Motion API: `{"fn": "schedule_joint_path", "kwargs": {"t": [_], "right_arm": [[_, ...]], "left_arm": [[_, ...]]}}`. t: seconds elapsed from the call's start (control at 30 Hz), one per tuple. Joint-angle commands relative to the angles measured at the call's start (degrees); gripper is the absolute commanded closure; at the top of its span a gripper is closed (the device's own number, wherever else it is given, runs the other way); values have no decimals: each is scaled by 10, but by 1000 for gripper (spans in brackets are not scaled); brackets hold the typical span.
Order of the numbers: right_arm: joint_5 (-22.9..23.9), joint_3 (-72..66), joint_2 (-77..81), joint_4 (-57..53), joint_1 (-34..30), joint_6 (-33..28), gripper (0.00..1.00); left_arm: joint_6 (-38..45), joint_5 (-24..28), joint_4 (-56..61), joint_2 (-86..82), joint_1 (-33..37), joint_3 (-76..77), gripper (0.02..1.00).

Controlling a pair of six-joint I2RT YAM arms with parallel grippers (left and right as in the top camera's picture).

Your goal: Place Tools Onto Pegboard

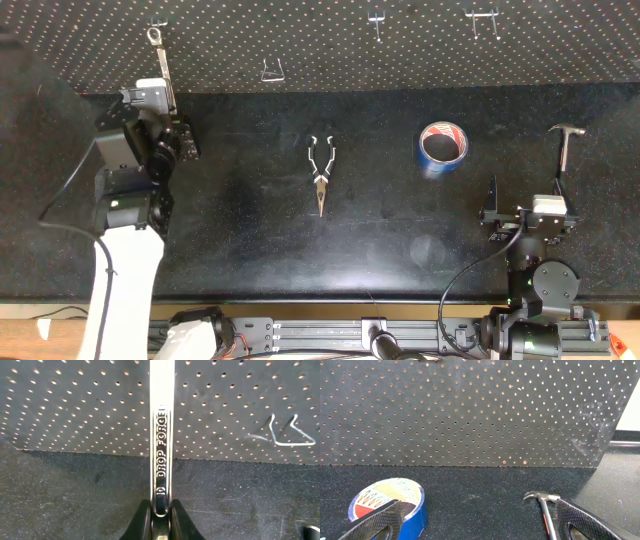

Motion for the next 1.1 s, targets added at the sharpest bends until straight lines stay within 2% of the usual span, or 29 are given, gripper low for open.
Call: {"fn": "schedule_joint_path", "kwargs": {"t": [0.03,0.23,0.47,1.1], "right_arm": [[-7,-2,-4,-3,-3,-6,25],[-7,-2,-4,-3,-3,-6,25],[-7,-2,-4,-3,-3,-6,25],[-7,-2,-4,-3,-3,-6,25]], "left_arm": [[-8,-9,-15,-35,0,21,989],[-8,-9,-42,-57,2,21,989],[-27,-42,-59,-58,2,21,991],[-29,-32,-65,-38,2,21,991]]}}
